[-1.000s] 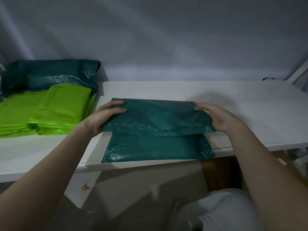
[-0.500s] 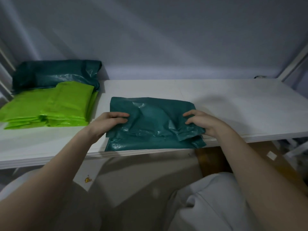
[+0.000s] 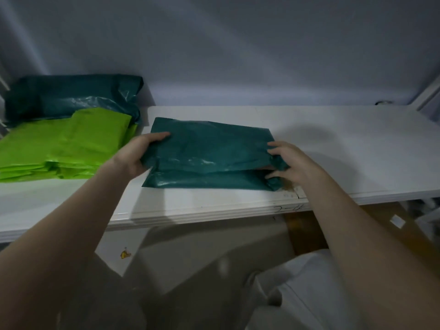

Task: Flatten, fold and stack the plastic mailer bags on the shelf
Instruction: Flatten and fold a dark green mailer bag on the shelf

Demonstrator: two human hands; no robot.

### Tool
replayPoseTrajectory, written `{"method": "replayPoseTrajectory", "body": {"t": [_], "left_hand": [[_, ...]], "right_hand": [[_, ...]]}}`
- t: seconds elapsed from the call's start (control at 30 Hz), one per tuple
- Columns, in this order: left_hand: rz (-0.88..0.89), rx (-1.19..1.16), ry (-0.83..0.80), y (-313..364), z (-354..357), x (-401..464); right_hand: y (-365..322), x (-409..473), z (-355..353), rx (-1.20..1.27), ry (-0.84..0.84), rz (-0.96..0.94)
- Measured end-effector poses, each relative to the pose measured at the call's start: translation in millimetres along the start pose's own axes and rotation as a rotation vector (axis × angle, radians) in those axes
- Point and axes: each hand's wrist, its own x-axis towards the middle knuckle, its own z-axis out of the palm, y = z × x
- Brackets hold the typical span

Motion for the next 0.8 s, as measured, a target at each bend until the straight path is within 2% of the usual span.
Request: {"method": "replayPoseTrajectory", "body": {"t": [0.07,0.17,0.4,0.53,0.8], "left_hand": [[-0.007,0.018,-0.007,2,-8,7],[0.009,0.121,0.003,-2,-16,12],[0.054,0.281,-0.046,-15,-18,5],[0.074,0.314,-0.066,-17,-17,2],[0.185,0.631,-0.071,-24,-18,2]], "right_hand": [[0,4,-4,0.071,-0.060,0.045],[2,6,-1,0.043,-0.102,0.047],[15,2,-4,-0.130,-0.005,-0.021],[21,6,-4,-0.252,0.050,-0.121],[34,18,-9,-0.560,0.121,-0.253]]}}
